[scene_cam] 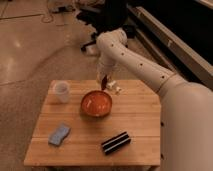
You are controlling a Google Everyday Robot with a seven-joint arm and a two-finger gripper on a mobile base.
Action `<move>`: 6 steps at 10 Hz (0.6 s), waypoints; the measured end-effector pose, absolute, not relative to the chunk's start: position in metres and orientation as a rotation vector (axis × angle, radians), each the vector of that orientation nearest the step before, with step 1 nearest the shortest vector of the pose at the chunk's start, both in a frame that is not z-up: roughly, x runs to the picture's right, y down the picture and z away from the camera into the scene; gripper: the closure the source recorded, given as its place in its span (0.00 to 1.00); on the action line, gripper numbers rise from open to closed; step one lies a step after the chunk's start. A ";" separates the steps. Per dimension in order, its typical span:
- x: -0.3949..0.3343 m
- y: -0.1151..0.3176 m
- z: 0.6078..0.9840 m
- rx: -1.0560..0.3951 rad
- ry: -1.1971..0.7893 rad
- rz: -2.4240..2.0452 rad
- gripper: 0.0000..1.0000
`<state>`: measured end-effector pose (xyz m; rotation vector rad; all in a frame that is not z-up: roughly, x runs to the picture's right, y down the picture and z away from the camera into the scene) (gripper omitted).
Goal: Place the pepper in the ceramic cup
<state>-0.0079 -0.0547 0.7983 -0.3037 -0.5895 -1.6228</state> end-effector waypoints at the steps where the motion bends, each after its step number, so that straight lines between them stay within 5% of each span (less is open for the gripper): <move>1: -0.015 -0.055 0.807 -0.297 -0.601 -1.634 0.71; 6: -0.010 -0.058 0.803 -0.279 -0.597 -1.639 0.71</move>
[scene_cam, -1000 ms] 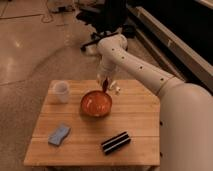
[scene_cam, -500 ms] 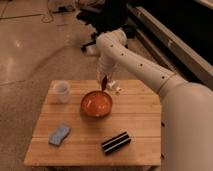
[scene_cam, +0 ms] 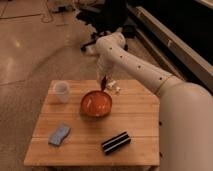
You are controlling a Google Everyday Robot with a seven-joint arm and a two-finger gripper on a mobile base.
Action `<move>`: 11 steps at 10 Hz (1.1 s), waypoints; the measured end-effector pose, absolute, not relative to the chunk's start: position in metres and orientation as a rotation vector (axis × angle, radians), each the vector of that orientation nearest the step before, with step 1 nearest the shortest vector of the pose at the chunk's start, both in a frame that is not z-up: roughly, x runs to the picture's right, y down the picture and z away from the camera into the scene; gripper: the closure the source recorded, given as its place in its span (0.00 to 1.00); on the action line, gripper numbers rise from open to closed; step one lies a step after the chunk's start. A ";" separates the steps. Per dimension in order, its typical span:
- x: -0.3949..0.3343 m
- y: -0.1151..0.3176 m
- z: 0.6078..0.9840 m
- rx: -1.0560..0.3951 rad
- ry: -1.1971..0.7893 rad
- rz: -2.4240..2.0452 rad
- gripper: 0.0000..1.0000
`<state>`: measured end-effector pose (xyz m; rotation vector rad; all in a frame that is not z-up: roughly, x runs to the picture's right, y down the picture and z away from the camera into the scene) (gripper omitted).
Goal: Place the pepper in the ceramic cup
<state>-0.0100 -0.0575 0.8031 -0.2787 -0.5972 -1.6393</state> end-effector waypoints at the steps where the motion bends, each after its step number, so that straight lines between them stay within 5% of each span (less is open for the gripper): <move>1: -0.020 -0.062 0.803 -0.279 -0.603 -1.648 0.71; 11: -0.042 -0.070 0.803 -0.250 -0.610 -1.686 0.71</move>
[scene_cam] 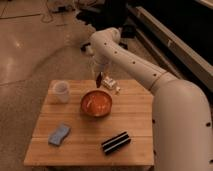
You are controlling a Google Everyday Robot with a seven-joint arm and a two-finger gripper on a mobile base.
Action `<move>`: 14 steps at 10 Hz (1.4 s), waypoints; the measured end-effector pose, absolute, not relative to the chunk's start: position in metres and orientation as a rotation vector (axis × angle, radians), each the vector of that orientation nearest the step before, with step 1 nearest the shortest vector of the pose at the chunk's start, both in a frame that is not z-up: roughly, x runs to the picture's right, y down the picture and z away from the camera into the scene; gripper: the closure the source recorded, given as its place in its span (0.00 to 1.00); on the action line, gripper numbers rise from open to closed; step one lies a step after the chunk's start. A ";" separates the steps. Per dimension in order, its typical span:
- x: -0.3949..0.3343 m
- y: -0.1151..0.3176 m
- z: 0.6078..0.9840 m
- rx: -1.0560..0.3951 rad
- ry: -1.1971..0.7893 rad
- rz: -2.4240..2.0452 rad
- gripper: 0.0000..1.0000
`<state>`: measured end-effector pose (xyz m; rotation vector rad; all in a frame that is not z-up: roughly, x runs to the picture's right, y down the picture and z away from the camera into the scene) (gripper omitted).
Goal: Place the pepper in the ceramic cup
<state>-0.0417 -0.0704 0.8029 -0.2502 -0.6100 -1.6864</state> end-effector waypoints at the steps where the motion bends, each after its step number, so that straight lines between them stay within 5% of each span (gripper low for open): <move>1: -0.040 -0.079 0.808 -0.241 -0.608 -1.688 0.71; 14: -0.102 -0.097 0.811 -0.176 -0.614 -1.743 0.71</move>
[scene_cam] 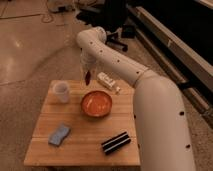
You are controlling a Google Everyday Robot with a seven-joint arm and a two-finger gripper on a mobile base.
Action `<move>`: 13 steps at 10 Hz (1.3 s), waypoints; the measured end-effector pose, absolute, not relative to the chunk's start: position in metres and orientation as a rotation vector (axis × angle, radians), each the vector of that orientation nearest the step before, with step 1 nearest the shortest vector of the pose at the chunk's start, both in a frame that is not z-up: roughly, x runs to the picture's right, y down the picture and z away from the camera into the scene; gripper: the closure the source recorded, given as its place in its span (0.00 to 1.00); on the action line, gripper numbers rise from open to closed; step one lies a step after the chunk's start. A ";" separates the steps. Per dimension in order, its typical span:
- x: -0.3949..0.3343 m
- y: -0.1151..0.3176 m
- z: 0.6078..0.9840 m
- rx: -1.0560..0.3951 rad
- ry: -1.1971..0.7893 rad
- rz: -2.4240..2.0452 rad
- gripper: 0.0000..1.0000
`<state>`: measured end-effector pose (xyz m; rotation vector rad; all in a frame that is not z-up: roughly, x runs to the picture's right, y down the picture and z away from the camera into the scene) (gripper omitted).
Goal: Place the pepper in the ceramic cup
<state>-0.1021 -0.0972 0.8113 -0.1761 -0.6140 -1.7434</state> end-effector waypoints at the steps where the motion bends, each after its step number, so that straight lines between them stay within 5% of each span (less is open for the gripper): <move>1: -0.103 -0.101 0.808 -0.170 -0.608 -1.750 0.71; 13: -0.155 -0.104 0.815 -0.143 -0.616 -1.788 0.71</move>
